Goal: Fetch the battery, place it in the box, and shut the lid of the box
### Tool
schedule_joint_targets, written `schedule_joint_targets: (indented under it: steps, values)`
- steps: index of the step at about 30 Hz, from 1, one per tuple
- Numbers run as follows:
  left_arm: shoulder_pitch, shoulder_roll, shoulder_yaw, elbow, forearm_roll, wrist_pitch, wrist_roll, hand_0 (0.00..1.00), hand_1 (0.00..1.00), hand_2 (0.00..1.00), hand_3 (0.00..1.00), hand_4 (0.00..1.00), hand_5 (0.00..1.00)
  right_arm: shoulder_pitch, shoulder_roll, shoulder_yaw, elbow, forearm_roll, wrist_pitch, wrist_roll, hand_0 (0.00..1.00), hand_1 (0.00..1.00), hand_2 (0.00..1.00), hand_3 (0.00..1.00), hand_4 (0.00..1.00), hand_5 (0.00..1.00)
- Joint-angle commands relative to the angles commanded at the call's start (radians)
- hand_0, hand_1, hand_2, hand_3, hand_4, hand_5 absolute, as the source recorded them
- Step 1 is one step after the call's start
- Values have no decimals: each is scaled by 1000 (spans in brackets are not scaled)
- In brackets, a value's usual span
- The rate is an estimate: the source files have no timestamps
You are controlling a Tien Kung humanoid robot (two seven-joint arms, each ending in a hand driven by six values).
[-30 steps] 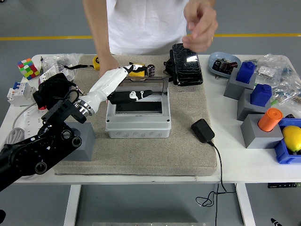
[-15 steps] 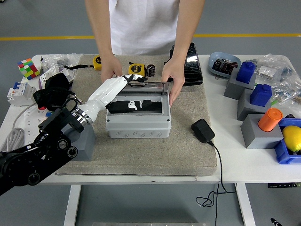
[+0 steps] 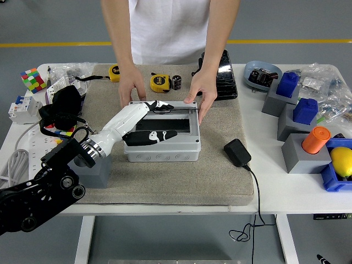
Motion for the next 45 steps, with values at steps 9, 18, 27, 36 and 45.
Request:
schedule_joint_targets:
  steps: [9,18,27,36,45]
  values:
    - [9,6,11,3,-20,-7,3,679,737,740,772,998,920,0,0,-1,0,1,0,1,675,678,682,576,998,480]
    - [25,10,-38,-35,-27,8,-28,683,735,741,768,998,909,1,-1,-1,0,1,-2,0,675,678,682,575,998,480]
    - [82,4,-192,-44,-96,24,-74,690,736,742,765,998,897,5,-4,-7,0,3,-4,0,675,678,682,576,998,481]
    - [142,-20,-381,-34,-211,24,-108,691,730,733,756,998,884,14,-10,-7,0,4,-5,-2,673,678,682,576,998,481]
    - [163,-43,-501,-13,-207,25,-117,691,728,732,754,998,879,25,-21,-23,0,15,-5,-2,675,678,682,576,998,483]
